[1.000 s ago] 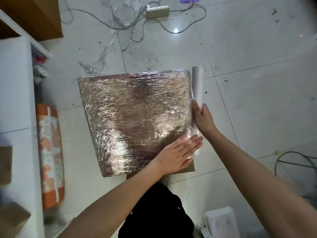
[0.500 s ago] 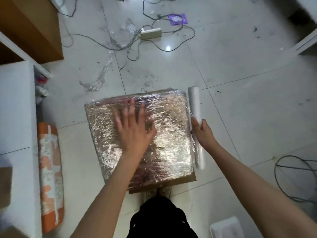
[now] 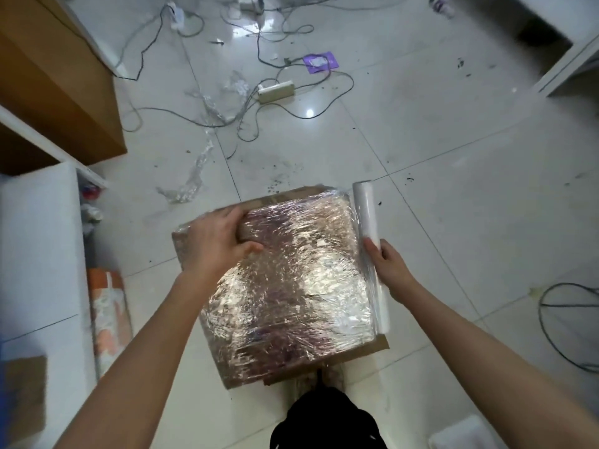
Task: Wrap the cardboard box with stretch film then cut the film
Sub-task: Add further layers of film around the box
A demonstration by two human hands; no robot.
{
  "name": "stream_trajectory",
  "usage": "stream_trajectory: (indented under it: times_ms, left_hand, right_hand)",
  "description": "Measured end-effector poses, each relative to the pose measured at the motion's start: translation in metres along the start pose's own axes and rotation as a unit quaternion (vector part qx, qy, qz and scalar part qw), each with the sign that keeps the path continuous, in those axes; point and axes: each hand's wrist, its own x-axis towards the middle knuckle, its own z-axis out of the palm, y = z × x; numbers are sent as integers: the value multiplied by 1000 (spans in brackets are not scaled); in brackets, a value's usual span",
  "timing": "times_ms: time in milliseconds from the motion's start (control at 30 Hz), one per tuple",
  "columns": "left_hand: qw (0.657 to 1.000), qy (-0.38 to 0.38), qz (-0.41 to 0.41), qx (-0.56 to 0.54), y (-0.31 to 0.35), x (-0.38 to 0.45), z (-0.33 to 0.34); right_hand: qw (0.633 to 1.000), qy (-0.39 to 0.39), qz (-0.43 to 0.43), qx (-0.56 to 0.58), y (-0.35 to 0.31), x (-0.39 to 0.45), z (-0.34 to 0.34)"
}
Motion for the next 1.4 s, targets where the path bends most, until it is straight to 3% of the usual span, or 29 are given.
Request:
stream_trajectory:
  times_ms: [367,600,767,967,1233,1300,1400]
  left_hand:
    - [993,80,59,56,-16,14,-5]
    - [993,68,48,79,-14,15,16]
    - [992,46,47,103,-1,21,25]
    - [997,21,60,45,15,16,45]
    - [994,-75,-58,51,35,9,41]
    - [995,-37,-69,59,67,21,44]
    - [993,65,29,-91,142,43,63]
  right_hand:
    - [997,37,-42,47,-14,11,10]
    - [997,-36,-13,71,-2,25,-3]
    - [998,-32,-20,54,10,24,-18]
    - [1000,-4,-25,4,22,23,-48]
    - [998,-58,-15,38,34,26,-49]
    - [997,-60,-17,36,35,30,-53]
    - [997,-80,-19,10,37,33,-51]
